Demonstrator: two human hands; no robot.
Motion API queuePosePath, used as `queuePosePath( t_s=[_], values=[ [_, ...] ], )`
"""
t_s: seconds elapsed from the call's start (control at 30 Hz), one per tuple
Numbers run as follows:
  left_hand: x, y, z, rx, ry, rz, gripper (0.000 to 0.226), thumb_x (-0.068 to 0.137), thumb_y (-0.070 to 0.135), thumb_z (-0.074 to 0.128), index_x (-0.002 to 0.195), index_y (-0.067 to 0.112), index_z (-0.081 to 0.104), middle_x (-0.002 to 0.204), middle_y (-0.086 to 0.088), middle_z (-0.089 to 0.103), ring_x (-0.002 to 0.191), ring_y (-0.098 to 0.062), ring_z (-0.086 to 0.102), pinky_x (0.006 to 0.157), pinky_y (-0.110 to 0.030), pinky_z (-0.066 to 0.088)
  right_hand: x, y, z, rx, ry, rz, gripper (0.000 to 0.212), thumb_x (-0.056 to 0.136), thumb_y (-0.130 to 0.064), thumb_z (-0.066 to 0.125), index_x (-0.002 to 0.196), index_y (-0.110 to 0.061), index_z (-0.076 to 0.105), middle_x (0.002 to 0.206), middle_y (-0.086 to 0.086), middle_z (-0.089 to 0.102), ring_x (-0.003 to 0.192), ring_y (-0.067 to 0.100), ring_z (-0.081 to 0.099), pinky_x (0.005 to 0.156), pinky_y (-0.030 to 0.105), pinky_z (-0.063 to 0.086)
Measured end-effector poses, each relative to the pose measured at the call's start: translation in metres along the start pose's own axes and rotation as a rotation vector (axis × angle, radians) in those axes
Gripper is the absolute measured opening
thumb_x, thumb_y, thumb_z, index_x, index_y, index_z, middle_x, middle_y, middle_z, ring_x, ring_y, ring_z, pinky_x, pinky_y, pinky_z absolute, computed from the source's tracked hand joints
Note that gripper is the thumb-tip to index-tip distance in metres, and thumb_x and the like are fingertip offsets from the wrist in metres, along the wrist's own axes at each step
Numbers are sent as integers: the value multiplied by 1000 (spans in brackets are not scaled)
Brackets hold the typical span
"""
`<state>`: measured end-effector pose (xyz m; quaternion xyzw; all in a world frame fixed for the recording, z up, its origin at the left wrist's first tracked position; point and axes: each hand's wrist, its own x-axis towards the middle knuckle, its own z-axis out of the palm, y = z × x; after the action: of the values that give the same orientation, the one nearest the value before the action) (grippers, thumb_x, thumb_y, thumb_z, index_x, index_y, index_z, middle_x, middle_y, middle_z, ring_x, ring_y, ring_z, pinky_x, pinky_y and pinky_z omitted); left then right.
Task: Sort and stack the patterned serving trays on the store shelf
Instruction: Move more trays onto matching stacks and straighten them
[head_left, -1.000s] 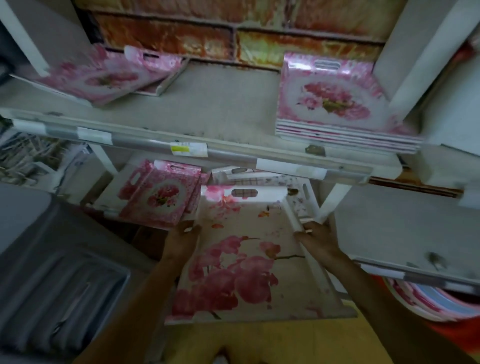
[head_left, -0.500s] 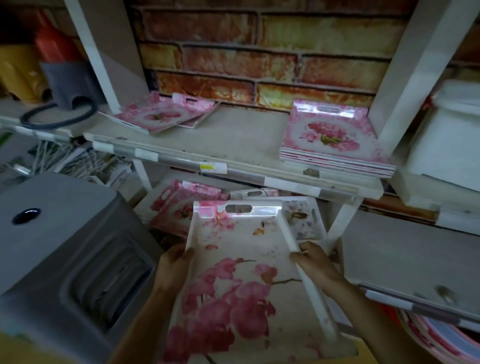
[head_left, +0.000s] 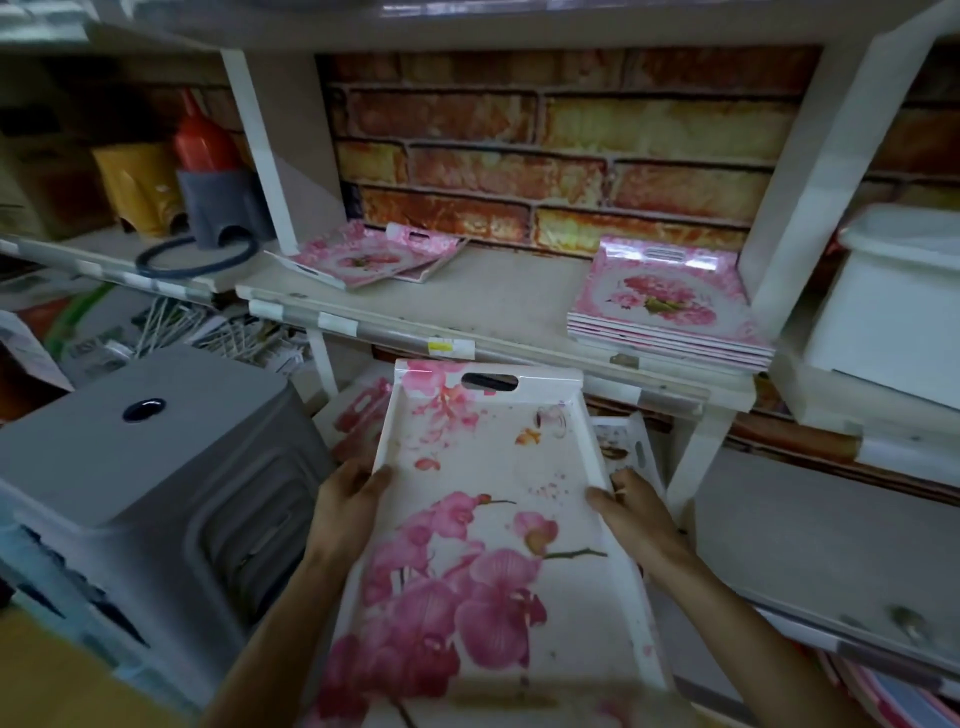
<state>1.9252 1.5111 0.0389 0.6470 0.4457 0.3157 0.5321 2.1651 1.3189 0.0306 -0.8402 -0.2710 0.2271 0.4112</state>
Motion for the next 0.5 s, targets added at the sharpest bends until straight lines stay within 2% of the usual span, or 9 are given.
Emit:
queuePosePath(
  t_s=[0.07,0.17,0.23,0.37,0.5],
  values=[
    [-2,6,-1,-6,2,30,18,96,27,57,103,14,66,95,-6,73,80,-22,73,69,-38,60,-1,-5,-4,20,18,-22,17,92,-29,58,87,-16,48,84,2,59,73,17,61,59,29,44],
    [-7,17,2,-53,-4,72,16,97,22,55,104,12,65,92,-4,72,65,-8,71,49,-16,52,-3,-10,-12,31,43,-37,21,92,-32,58,96,-12,53,89,4,64,77,18,65,61,30,49],
    [-10,23,6,-73,-11,94,14,97,19,54,104,11,63,89,-1,71,61,-1,69,45,-11,48,-5,-13,-18,28,50,-53,21,92,-33,57,93,-12,53,87,3,64,74,16,65,57,28,47],
    [-7,35,14,-97,-11,144,16,97,16,55,107,13,66,90,6,72,72,-5,72,51,-11,51,-9,-19,-33,32,132,-106,25,94,-29,56,77,-16,42,74,-2,50,64,12,53,54,25,35],
    [4,45,23,-91,-16,176,21,96,18,56,115,19,66,93,8,72,78,-1,71,60,-13,54,-4,-25,-47,70,194,-139,26,93,-29,58,77,-15,42,74,0,50,64,15,52,55,26,37]
  ],
)
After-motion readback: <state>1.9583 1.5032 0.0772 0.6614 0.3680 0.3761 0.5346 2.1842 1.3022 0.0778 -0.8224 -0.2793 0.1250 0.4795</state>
